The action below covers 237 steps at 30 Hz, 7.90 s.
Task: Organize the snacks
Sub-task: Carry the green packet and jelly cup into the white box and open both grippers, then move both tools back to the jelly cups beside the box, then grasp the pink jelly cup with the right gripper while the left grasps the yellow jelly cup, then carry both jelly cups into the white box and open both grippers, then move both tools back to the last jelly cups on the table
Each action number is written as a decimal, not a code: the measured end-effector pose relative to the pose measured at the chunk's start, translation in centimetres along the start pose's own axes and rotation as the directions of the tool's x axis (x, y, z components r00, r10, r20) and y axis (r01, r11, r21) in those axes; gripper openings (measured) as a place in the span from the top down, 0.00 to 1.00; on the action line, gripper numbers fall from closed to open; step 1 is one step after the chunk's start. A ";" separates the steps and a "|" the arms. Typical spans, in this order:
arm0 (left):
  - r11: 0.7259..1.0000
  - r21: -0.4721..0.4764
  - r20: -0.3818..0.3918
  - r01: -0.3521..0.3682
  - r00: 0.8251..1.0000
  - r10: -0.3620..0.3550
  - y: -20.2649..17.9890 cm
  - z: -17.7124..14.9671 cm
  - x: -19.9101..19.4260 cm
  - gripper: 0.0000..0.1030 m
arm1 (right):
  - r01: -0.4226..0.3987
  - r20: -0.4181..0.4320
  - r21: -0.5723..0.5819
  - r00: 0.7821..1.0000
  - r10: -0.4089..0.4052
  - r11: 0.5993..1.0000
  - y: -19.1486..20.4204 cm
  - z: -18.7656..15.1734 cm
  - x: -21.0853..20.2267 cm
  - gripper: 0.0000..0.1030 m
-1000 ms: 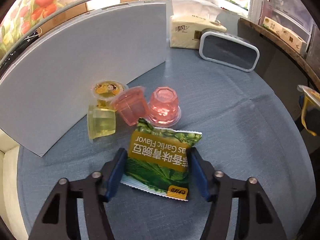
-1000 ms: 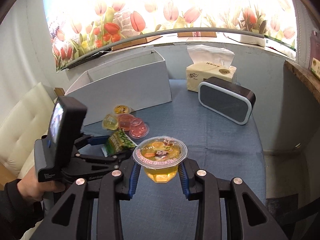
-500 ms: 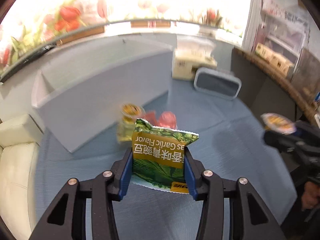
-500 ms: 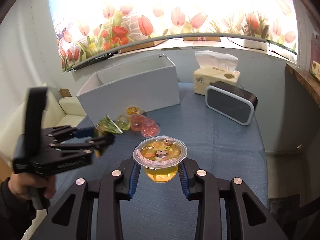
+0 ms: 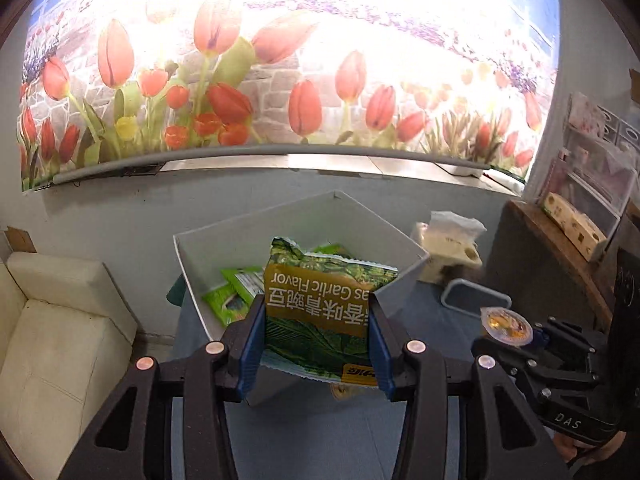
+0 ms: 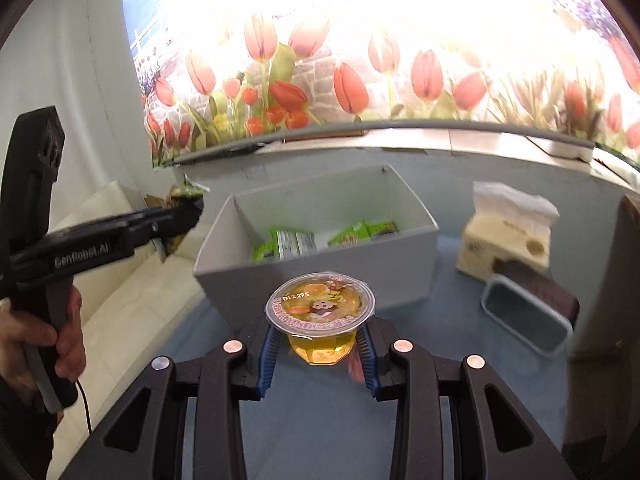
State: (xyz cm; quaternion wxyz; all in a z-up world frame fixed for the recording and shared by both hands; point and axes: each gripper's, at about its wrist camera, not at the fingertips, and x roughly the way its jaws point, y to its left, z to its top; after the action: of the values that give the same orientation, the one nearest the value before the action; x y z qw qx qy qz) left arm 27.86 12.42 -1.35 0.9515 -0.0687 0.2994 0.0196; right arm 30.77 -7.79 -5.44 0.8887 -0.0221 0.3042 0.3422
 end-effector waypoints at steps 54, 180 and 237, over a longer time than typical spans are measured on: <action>0.997 -0.066 -0.037 -0.035 0.999 0.033 4.4 1.2 3.4 0.00 | 0.134 0.032 -0.055 0.991 -0.132 0.989 -2.0 4.8 6.4 0.00; 0.999 0.021 0.053 0.047 0.997 -0.048 -0.5 1.8 -1.0 0.67 | 0.033 0.027 -0.109 0.999 -0.030 0.994 1.4 5.3 1.2 0.57; 0.993 -0.109 -0.127 -0.038 0.992 0.024 1.5 -11.5 -0.1 0.00 | 0.140 -0.223 -0.125 0.961 -0.165 0.982 -1.4 -5.5 12.8 0.26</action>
State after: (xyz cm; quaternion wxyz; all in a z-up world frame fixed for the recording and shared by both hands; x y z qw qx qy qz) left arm 21.14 12.23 -10.83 0.9250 -0.1181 0.3581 0.0467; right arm 36.18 -2.63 -17.29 0.8682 -0.1337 0.3845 0.2836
